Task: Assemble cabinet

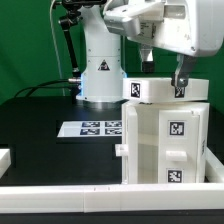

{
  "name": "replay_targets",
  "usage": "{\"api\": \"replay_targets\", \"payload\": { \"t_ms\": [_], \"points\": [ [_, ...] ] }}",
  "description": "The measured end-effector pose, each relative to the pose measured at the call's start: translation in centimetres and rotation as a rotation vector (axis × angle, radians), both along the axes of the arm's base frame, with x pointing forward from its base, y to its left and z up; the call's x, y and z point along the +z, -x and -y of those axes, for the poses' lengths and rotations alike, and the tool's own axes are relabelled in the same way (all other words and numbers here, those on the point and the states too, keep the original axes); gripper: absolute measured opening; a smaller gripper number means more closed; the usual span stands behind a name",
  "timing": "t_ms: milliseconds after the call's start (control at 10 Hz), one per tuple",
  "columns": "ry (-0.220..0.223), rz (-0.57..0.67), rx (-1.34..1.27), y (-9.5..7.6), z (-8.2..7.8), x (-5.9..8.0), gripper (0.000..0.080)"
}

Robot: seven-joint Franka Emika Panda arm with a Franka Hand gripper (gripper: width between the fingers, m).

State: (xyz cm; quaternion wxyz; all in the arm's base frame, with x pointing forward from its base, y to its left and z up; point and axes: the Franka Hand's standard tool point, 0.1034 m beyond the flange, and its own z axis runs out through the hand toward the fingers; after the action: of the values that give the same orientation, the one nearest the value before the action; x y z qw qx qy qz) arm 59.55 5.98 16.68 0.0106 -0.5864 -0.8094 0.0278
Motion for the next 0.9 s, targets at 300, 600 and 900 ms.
{"api": "replay_targets", "payload": {
  "t_ms": [300,600,900],
  "points": [
    [0.001,-0.01,-0.007,0.16,0.16,-0.51,0.0796],
    [0.003,-0.009,-0.044,0.11,0.33,-0.56,0.0568],
    [0.011,-0.005,-0.193,0.13,0.36,-0.57,0.0568]
  ]
}}
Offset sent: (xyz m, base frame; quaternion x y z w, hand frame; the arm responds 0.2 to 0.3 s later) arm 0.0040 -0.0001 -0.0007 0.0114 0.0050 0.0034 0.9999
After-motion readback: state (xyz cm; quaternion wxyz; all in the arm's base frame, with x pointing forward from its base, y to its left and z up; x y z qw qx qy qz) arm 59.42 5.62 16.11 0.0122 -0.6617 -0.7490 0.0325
